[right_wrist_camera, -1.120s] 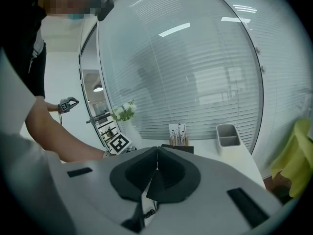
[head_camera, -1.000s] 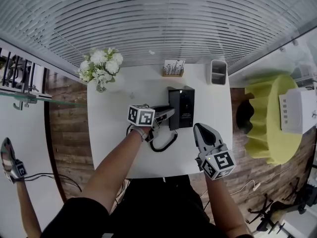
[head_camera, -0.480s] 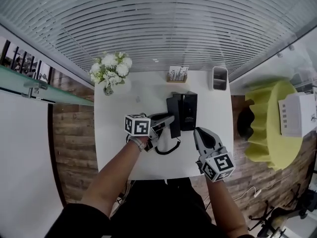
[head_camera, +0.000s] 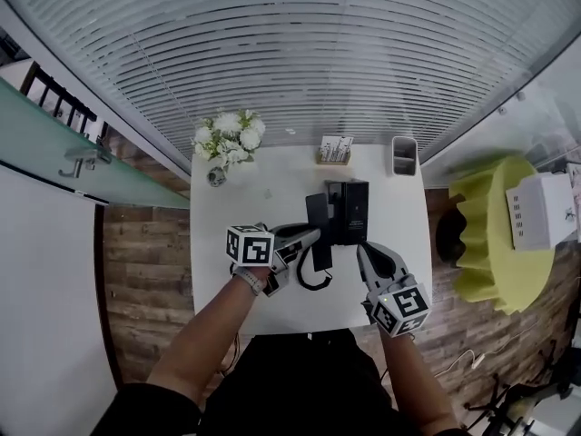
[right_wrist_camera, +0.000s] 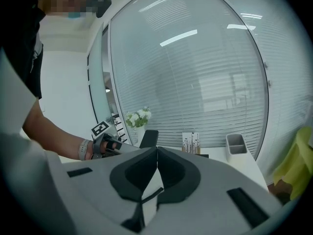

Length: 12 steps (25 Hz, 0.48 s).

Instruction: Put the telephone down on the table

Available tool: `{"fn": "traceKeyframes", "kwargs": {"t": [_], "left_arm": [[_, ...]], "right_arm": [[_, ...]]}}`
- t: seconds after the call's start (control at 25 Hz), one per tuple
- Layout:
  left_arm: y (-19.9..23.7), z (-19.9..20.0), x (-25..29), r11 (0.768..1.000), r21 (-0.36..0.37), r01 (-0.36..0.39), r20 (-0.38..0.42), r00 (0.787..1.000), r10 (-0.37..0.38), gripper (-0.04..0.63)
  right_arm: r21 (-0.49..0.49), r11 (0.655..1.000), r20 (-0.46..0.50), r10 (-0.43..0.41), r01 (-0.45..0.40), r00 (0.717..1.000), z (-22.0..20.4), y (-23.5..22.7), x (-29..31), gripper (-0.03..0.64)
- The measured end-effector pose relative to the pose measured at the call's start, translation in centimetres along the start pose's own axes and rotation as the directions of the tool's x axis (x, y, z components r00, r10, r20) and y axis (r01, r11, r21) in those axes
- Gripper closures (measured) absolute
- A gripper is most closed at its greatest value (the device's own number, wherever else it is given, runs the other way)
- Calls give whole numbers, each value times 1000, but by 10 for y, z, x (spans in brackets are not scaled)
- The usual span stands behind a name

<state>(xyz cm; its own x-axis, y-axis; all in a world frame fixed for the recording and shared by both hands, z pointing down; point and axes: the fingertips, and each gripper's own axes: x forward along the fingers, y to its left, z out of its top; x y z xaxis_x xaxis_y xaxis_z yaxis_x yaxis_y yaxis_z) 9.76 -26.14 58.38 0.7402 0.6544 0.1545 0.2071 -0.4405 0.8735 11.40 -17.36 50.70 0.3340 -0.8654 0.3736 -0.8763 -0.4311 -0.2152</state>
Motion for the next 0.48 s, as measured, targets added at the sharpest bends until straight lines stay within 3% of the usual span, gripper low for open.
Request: {"fn": "traceKeyframes", "kwargs": {"t": [0.24, 0.48], "left_arm": [[-20, -2, -28, 1000, 14, -3, -8, 1000, 3, 518], [-36, -4, -57, 999, 16, -37, 45, 998, 37, 518]], "right_arm": [[-6, 1000, 20, 26, -26, 999, 4, 23, -7, 595], [-40, 993, 12, 112, -111, 994, 4, 43, -12, 595]]}}
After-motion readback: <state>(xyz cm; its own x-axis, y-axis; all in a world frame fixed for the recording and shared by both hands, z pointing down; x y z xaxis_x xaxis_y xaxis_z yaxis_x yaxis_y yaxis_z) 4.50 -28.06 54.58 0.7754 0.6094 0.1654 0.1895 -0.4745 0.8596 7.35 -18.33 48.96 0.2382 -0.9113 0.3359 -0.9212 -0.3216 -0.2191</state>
